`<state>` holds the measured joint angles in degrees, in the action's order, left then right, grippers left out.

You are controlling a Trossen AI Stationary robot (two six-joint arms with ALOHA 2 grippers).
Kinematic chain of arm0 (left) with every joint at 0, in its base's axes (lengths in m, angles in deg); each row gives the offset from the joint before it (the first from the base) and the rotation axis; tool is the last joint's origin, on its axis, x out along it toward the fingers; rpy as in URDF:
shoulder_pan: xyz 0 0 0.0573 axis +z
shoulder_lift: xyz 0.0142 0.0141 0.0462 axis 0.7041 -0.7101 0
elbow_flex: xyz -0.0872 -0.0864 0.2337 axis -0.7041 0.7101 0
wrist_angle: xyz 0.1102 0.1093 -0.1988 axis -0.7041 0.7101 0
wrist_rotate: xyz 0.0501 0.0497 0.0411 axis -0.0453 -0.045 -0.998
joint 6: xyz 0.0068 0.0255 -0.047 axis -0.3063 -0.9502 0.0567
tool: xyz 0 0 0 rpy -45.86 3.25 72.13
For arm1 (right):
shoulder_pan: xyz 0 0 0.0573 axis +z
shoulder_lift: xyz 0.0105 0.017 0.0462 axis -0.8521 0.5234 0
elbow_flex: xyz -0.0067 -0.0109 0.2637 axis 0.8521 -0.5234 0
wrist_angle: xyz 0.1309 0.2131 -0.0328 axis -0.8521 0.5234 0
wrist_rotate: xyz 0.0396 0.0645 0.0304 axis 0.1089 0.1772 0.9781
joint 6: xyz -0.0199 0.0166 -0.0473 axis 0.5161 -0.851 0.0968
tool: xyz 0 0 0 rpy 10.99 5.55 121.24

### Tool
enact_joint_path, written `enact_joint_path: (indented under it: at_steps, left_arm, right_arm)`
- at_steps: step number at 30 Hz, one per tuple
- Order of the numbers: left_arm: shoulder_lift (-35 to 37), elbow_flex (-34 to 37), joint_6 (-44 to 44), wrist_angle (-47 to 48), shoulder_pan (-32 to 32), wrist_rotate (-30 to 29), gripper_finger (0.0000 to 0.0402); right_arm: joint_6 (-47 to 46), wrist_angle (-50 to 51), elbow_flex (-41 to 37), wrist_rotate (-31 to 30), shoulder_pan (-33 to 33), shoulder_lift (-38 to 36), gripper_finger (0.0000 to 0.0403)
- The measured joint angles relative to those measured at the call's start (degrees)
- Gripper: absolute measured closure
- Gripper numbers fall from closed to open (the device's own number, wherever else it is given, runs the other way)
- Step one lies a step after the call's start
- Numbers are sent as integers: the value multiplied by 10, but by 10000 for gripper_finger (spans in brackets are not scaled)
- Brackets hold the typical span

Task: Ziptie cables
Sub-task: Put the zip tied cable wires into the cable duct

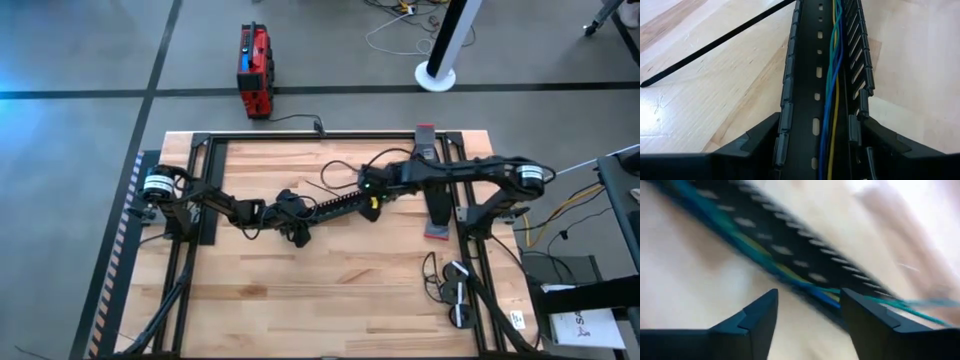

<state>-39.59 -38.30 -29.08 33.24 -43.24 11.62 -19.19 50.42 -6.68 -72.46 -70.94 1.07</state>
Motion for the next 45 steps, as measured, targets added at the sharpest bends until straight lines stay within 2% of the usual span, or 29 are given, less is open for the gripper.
enact_joint_path:
  at_steps: [2,7,9,14,22,30,35,41,45]
  left_arm:
    - [0,0,0,0,0,0,193]
    - [0,0,-1,0,0,0,193]
    - [0,0,-1,0,0,0,193]
    - [0,1,-1,0,0,0,193]
    - [0,1,-1,0,0,0,193]
    - [0,1,-1,0,0,0,193]
    - [0,1,-2,0,0,0,193]
    - [0,1,-2,0,0,0,193]
    - [0,1,-2,0,0,0,193]
  right_arm:
    - [-1,6,-10,-23,-13,-13,244]
    - [11,-14,-41,-18,-47,-19,359]
    - [18,-48,-60,-18,-56,-19,391]
    - [12,-63,-92,-19,-77,-19,384]
    - [7,-74,-133,-48,-99,-19,400]
    - [11,-30,-100,-48,-94,-68,402]
    - [14,-72,-101,31,-83,-98,403]
    - [15,-164,-125,37,-81,-59,403]
    - [15,-163,-125,20,-83,-28,403]
